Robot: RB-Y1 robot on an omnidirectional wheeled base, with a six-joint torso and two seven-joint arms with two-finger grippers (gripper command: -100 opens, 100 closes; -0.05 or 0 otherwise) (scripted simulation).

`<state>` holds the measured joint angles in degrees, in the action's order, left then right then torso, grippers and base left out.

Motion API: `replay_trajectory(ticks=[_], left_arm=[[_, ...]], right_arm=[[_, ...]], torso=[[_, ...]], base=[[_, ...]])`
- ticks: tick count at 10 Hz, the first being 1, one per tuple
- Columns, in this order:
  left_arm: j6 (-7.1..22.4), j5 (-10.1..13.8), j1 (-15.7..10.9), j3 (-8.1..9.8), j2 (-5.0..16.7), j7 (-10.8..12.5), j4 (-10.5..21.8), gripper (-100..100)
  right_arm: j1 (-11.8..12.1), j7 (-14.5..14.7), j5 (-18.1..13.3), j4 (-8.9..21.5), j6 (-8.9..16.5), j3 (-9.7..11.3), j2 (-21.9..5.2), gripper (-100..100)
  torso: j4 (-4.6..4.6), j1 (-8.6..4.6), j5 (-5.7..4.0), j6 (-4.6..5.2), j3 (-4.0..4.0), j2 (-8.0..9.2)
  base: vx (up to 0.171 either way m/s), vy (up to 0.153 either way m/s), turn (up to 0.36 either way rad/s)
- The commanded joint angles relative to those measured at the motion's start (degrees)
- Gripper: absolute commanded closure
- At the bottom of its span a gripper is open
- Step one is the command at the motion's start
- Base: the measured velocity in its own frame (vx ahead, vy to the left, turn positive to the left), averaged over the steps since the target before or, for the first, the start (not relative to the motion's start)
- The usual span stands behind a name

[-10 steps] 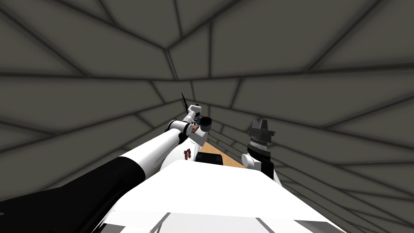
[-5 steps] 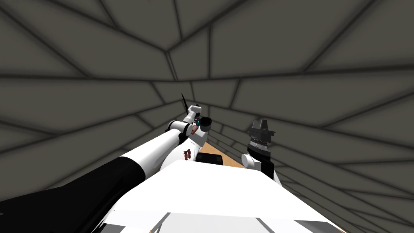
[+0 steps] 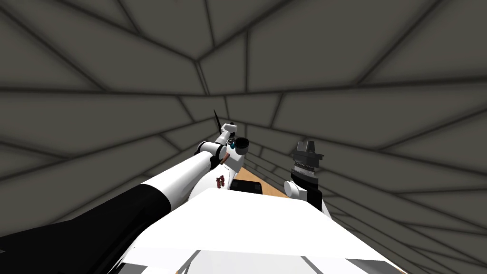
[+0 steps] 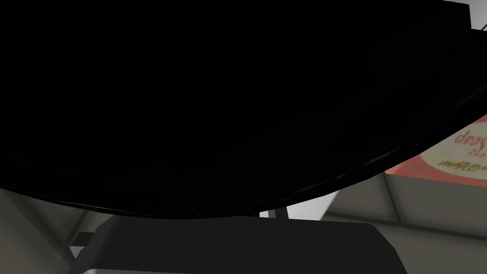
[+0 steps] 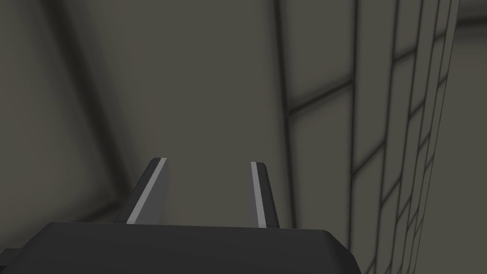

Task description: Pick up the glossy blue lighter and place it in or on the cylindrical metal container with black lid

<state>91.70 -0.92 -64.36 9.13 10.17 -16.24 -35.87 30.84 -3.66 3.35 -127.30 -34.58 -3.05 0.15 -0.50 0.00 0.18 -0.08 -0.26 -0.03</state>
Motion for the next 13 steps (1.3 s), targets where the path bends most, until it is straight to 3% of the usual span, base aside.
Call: replay_trajectory(ticks=[1, 2, 3, 4, 10, 11, 13], left_arm=[[1.7, 0.1, -0.7, 0.23, 0.1, -0.2, -0.2, 100], [0.7, 0.0, -0.6, 0.14, 0.1, -0.1, 0.4, 100], [0.9, 0.0, -0.7, 0.16, 0.1, -0.1, 0.4, 0], [2.8, 0.6, -1.5, 1.67, 1.5, -0.9, -0.9, 100], [8.9, 1.9, -4.9, 7.96, 6.1, -4.1, -5.5, 100], [9.6, 1.9, -6.5, 8.87, 6.8, -4.6, -5.7, 100], [9.7, 1.6, -10.2, 8.94, 7.1, -4.9, -4.5, 100]], right_arm=[[0.0, 0.0, 0.0, 0.0, 0.0, 0.0, 0.0, 0], [0.0, 0.0, 0.0, 0.0, 0.0, 0.0, 0.0, 0], [0.0, 0.0, 0.0, 0.0, 0.0, 0.0, 0.0, 0], [0.0, 0.0, 0.0, 0.0, 0.0, 0.0, 0.0, 0], [0.0, 0.0, 0.0, 0.0, 0.0, 0.0, 0.0, 0], [0.0, 0.0, 0.0, 0.0, 0.0, 0.0, 0.0, 0], [0.0, 0.0, 0.0, 0.0, 0.0, 0.0, 0.0, 0]], torso=[[0.00, 0.00, 0.00, 0.00, 0.00, 0.00], [0.00, -0.02, 0.00, 0.00, 0.02, 0.03], [-0.01, -0.02, 0.00, 0.00, 0.01, 0.03], [-0.01, -0.02, 0.00, 0.00, 0.01, 0.02], [0.03, -0.09, -0.02, -0.04, 0.03, 0.02], [0.05, -0.14, -0.04, -0.03, 0.04, 0.03], [0.08, -0.41, -0.10, 0.05, 0.07, 0.05]], base=[[-0.004, 0.000, 0.010], [0.000, 0.000, 0.000], [0.000, 0.000, 0.000], [0.005, -0.006, -0.002], [0.011, -0.017, 0.004], [0.010, -0.052, 0.003], [0.002, -0.095, 0.003]])
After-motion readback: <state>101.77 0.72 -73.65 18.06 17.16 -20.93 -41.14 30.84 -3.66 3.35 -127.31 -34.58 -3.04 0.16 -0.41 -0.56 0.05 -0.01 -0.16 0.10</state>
